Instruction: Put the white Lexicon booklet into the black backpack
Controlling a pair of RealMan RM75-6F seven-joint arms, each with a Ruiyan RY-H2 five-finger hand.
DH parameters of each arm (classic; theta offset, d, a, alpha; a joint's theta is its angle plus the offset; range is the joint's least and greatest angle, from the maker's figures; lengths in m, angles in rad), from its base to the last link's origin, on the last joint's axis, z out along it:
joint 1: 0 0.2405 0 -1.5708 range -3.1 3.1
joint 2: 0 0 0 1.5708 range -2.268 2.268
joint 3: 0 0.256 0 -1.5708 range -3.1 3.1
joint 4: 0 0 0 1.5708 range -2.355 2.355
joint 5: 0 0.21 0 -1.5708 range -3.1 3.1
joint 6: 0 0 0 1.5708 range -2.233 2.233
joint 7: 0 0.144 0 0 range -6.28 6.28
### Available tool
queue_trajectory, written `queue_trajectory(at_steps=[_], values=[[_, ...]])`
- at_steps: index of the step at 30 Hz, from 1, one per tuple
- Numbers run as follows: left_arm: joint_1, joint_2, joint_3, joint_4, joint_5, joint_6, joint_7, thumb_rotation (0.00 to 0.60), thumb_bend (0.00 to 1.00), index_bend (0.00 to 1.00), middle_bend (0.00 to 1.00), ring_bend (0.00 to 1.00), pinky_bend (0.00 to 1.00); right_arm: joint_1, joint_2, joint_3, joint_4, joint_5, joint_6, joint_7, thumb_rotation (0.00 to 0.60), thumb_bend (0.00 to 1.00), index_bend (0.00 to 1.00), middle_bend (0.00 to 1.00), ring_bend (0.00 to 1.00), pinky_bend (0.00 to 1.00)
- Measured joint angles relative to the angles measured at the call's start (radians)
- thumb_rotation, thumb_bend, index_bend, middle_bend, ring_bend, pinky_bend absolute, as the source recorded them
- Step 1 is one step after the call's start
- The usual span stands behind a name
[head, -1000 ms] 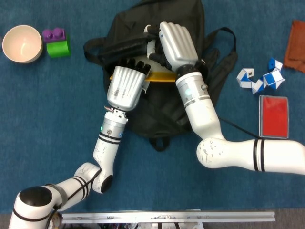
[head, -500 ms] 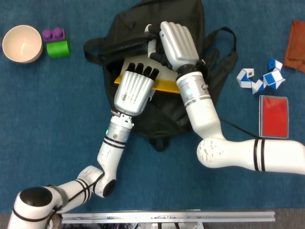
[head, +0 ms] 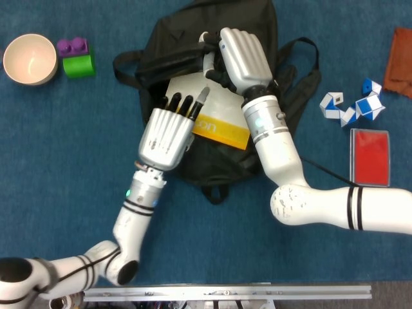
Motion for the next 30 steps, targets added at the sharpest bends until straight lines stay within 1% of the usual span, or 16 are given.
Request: queue_trajectory(at_steps=[3, 5, 9, 15, 20, 22, 24, 26, 30], values=[[0.022, 0.053, 0.03, -0.047, 0.009, -0.004, 0.008, 0.6, 0.12, 0.26, 0.4, 0.35, 0.47, -0.003, 0.003, -0.003, -0.004, -0.002, 0.0, 0.003, 0.6, 0.91, 0.89, 0.77, 0.76, 0.93], [0.036, 0.085, 0.051, -0.067, 0.015, -0.01, 0.008, 0.6, 0.12, 0.28, 0.4, 0.35, 0.47, -0.007, 0.006, -0.006, -0.009, -0.006, 0.0, 0.005, 0.6, 0.91, 0.89, 0.77, 0.76, 0.93], [0.06, 0.127, 0.08, -0.086, 0.028, -0.016, 0.005, 0.6, 0.12, 0.28, 0.4, 0.35, 0.47, -0.013, 0.012, -0.014, -0.015, -0.008, -0.004, 0.006, 0.6, 0.91, 0.89, 0.77, 0.76, 0.93], [0.097, 0.183, 0.101, -0.13, 0.043, 0.001, -0.003, 0.6, 0.12, 0.27, 0.4, 0.35, 0.46, -0.031, 0.028, -0.039, -0.025, -0.014, -0.016, 0.01, 0.6, 0.91, 0.89, 0.77, 0.76, 0.93], [0.128, 0.239, 0.112, -0.2, 0.034, 0.005, 0.005, 0.6, 0.12, 0.25, 0.4, 0.35, 0.45, -0.049, 0.047, -0.059, -0.04, -0.02, -0.037, 0.019, 0.6, 0.91, 0.89, 0.77, 0.76, 0.93], [0.14, 0.266, 0.114, -0.238, 0.023, 0.003, 0.014, 0.6, 0.12, 0.24, 0.4, 0.35, 0.44, -0.054, 0.054, -0.065, -0.049, -0.023, -0.046, 0.024, 0.6, 0.89, 0.89, 0.75, 0.74, 0.92], [0.152, 0.294, 0.115, -0.273, 0.011, 0.0, 0.022, 0.6, 0.12, 0.22, 0.4, 0.35, 0.44, -0.06, 0.065, -0.073, -0.063, -0.026, -0.062, 0.028, 0.6, 0.87, 0.84, 0.72, 0.7, 0.88], [0.167, 0.331, 0.117, -0.314, -0.005, -0.003, 0.033, 0.6, 0.12, 0.21, 0.39, 0.34, 0.44, -0.066, 0.08, -0.084, -0.079, -0.027, -0.084, 0.032, 0.6, 0.84, 0.75, 0.68, 0.64, 0.82], [0.196, 0.397, 0.118, -0.38, -0.033, -0.002, 0.054, 0.6, 0.12, 0.19, 0.38, 0.33, 0.43, -0.077, 0.118, -0.106, -0.11, -0.017, -0.144, 0.04, 0.6, 0.77, 0.54, 0.55, 0.5, 0.65]])
